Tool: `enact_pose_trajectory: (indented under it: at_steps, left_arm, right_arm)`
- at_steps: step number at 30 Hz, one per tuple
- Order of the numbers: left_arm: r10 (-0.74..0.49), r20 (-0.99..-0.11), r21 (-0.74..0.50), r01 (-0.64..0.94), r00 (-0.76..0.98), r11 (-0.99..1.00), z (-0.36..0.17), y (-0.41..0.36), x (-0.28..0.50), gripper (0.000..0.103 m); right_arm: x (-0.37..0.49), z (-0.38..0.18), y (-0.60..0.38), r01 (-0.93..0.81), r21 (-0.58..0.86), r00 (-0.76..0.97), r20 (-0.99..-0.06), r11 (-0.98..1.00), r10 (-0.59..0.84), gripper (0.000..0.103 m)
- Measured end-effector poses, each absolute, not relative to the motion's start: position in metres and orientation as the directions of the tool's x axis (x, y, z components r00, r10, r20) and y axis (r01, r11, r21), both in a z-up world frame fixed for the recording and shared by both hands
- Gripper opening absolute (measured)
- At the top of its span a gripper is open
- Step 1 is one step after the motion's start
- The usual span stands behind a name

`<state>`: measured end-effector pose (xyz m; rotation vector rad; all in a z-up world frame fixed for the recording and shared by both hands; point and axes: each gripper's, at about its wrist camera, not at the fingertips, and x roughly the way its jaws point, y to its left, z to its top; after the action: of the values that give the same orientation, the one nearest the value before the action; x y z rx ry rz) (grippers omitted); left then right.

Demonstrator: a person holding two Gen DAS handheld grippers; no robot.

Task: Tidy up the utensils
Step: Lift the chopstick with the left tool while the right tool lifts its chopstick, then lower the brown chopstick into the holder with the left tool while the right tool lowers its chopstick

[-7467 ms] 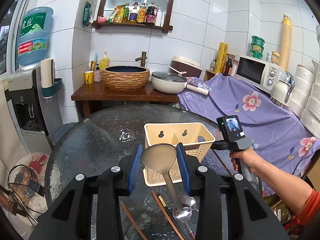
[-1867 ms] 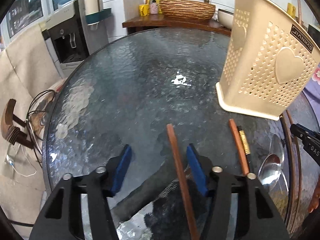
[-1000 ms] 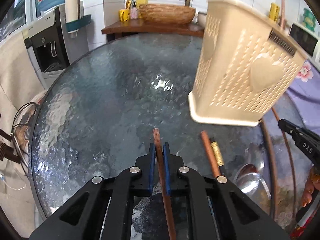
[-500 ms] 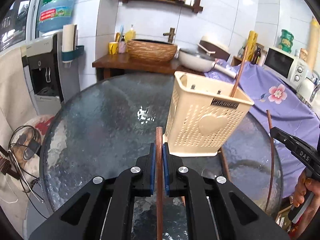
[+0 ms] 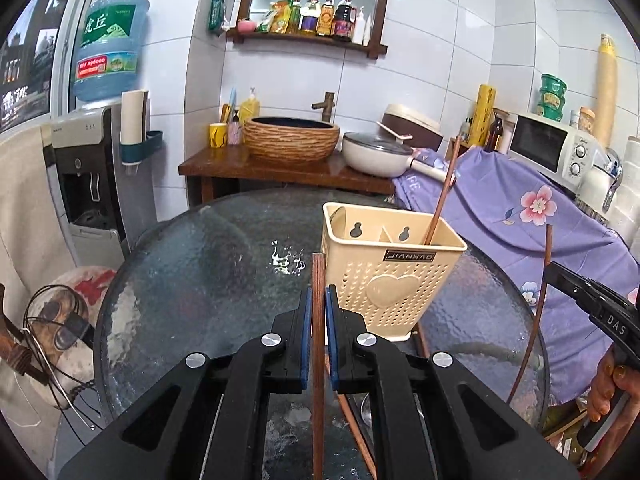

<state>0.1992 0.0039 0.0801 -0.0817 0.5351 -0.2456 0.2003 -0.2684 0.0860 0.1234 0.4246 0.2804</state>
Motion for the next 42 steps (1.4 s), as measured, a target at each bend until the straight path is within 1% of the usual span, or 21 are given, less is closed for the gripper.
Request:
enact_pose_trajectory:
  at_steps: [4, 15, 29, 33, 38, 42]
  left_arm:
    - [-0.26, -0.475, -0.141, 0.219, 0.841, 0.965, 0.086, 0.004, 0.194, 0.007]
    - [-0.281, -0.429, -0.151, 0.239, 0.858, 0.959, 0.102, 0.006, 0.186, 0.007]
    - [-0.316, -0.379, -0.141, 0.283, 0.87, 0.949, 0.127, -0.002, 0.182, 0.007]
    - [-0.318, -0.362, -0.122, 0.294, 0.876, 0.948, 0.137, -0.005, 0.183, 0.007]
    - [-0.343, -0.354, -0.129, 0.318, 0.87, 0.939, 0.153, -0.006, 0.19, 0.007]
    - [-0.37, -0.329, -0.123, 0.349, 0.869, 0.929, 0.178, -0.009, 0.194, 0.007]
  right_arm:
    - [0.192, 0.093, -0.268, -0.253, 0.174, 0.881, -0.365, 0.952, 0.301, 0.008]
    - [0.191, 0.107, -0.265, -0.283, 0.171, 0.882, -0.34, 0.944, 0.326, 0.008]
    - [0.199, 0.131, -0.256, -0.341, 0.152, 0.868, -0.328, 0.927, 0.373, 0.008]
    - [0.205, 0.144, -0.253, -0.37, 0.148, 0.855, -0.333, 0.917, 0.398, 0.007]
    - [0.215, 0.165, -0.251, -0.403, 0.172, 0.837, -0.328, 0.899, 0.438, 0.007]
    - [0.222, 0.191, -0.248, -0.425, 0.175, 0.833, -0.308, 0.888, 0.46, 0.008]
